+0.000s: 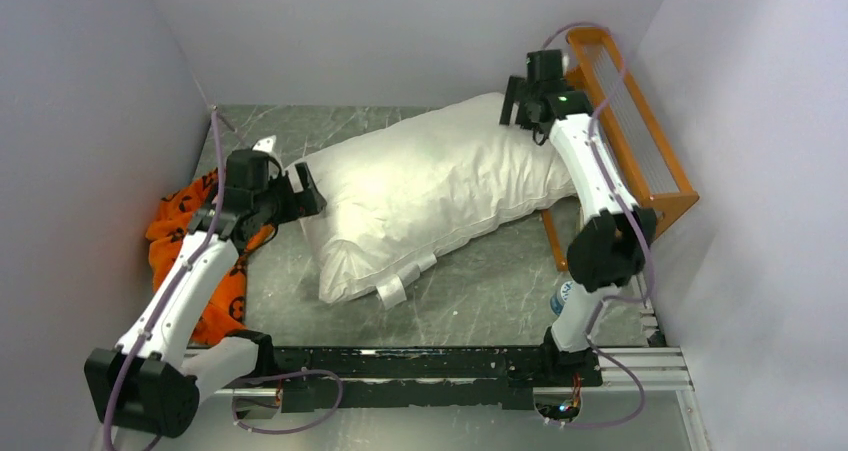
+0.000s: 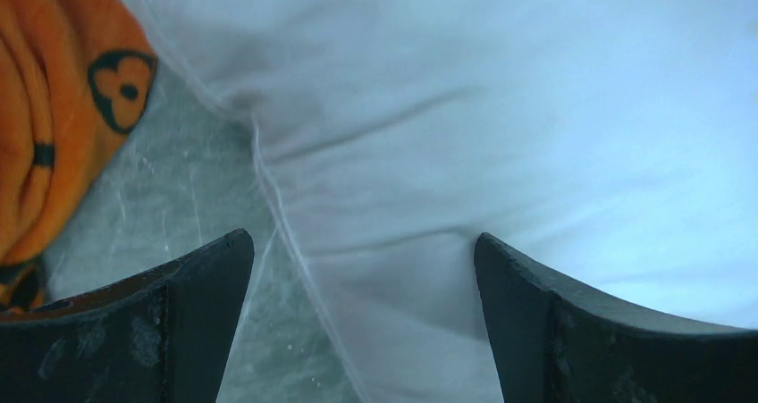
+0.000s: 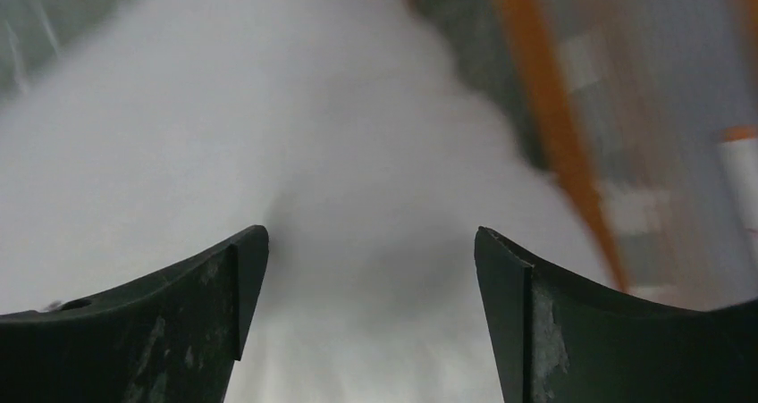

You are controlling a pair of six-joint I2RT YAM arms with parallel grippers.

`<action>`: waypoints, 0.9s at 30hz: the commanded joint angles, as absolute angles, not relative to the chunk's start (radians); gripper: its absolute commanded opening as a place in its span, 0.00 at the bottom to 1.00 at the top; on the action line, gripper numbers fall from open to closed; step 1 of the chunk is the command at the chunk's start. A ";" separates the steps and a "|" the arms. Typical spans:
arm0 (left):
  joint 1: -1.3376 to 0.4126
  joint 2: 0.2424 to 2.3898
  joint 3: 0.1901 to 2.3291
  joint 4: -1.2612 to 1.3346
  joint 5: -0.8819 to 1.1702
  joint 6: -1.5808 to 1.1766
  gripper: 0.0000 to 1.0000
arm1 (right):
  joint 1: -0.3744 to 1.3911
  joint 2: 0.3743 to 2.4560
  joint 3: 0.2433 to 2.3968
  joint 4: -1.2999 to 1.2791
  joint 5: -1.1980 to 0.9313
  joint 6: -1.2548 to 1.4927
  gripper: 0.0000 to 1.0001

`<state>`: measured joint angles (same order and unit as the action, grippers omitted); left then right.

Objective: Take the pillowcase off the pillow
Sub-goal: Adjust the pillow at the center of the board.

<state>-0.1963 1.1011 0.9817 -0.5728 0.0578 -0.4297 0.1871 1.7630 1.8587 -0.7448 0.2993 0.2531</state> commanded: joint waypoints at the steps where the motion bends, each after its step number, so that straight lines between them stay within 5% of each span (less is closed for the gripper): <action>1: -0.195 0.993 0.861 -0.583 0.122 -0.457 0.97 | 0.236 1.880 1.810 -0.897 0.051 0.228 0.85; 8: -0.195 1.048 0.835 -0.562 0.164 -0.415 0.95 | 0.636 1.637 1.360 -0.774 0.048 0.364 0.73; 16: -0.191 1.174 0.951 -0.573 0.036 -0.308 0.97 | 0.871 1.267 1.037 -0.750 0.094 0.712 0.59; 21: -0.189 1.247 0.989 -0.528 0.070 -0.299 0.97 | 0.976 1.202 1.015 -0.836 0.175 0.818 0.59; 27: -0.187 1.247 1.031 -0.570 0.033 -0.279 0.97 | 0.978 1.194 1.249 -0.954 0.458 0.738 0.74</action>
<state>-0.1905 1.2514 0.9848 -0.5568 0.0605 -0.3119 0.9787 1.2201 1.0698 -0.8810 0.2394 0.7498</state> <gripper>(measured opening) 0.970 0.676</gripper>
